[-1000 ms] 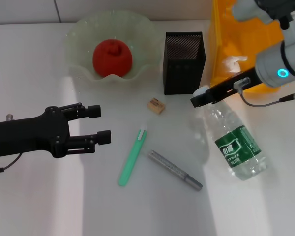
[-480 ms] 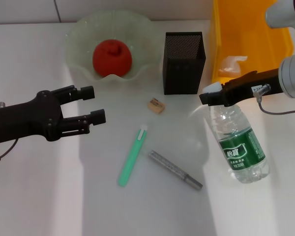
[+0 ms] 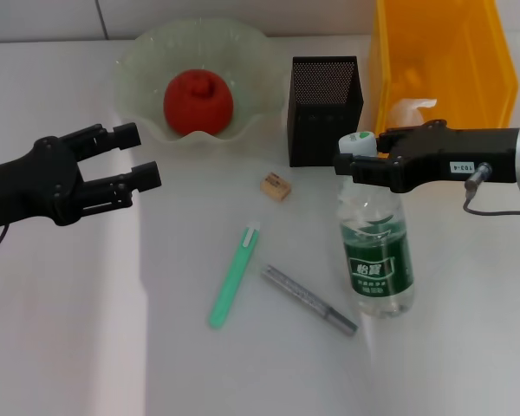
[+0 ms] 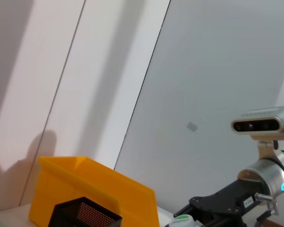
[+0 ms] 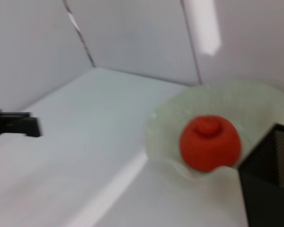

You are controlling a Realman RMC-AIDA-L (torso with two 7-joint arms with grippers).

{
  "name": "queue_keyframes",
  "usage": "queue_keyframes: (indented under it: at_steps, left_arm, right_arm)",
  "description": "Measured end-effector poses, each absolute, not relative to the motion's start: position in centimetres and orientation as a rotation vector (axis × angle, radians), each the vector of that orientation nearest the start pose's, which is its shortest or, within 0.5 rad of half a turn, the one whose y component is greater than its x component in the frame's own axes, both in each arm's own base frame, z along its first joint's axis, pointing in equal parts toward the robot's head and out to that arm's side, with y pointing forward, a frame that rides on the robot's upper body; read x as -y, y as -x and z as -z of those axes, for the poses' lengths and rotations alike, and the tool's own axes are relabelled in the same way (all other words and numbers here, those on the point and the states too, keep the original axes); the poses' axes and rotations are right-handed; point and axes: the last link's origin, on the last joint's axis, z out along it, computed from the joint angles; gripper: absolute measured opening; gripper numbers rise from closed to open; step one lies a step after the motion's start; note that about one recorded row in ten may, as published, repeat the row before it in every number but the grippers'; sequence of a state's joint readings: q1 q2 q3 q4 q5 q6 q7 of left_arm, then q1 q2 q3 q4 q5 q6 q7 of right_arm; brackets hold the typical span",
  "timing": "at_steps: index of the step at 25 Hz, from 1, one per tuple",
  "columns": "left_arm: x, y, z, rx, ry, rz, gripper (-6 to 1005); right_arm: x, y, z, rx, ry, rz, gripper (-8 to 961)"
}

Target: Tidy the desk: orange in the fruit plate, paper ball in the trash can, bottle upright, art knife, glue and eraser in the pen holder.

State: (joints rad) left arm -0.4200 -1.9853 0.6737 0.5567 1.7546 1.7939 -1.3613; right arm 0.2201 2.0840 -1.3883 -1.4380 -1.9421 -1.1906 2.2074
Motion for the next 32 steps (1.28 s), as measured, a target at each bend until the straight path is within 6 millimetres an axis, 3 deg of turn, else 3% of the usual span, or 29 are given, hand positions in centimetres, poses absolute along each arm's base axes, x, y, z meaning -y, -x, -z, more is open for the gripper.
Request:
queue_keyframes:
  at_steps: [7,14,21,32]
  left_arm:
    - [-29.0,28.2,-4.8,0.68,2.595,1.105,788]
    - [-28.3,29.0,-5.1,0.7,2.545,1.12,787]
    - [-27.4,30.2,-5.9,0.717,2.455,1.14,786]
    - [-25.8,31.7,-6.4,0.728,2.38,1.137,784]
  right_arm:
    - [-31.8,-18.0,-1.2,-0.687,2.609,-0.588,436]
    - [-33.0,-16.2,-1.0,-0.578,2.613,-0.81,436]
    - [-35.8,-15.0,2.0,-0.57,2.616,-1.023,436]
    - [-37.1,-13.7,5.4,-0.501,2.627,-1.12,468]
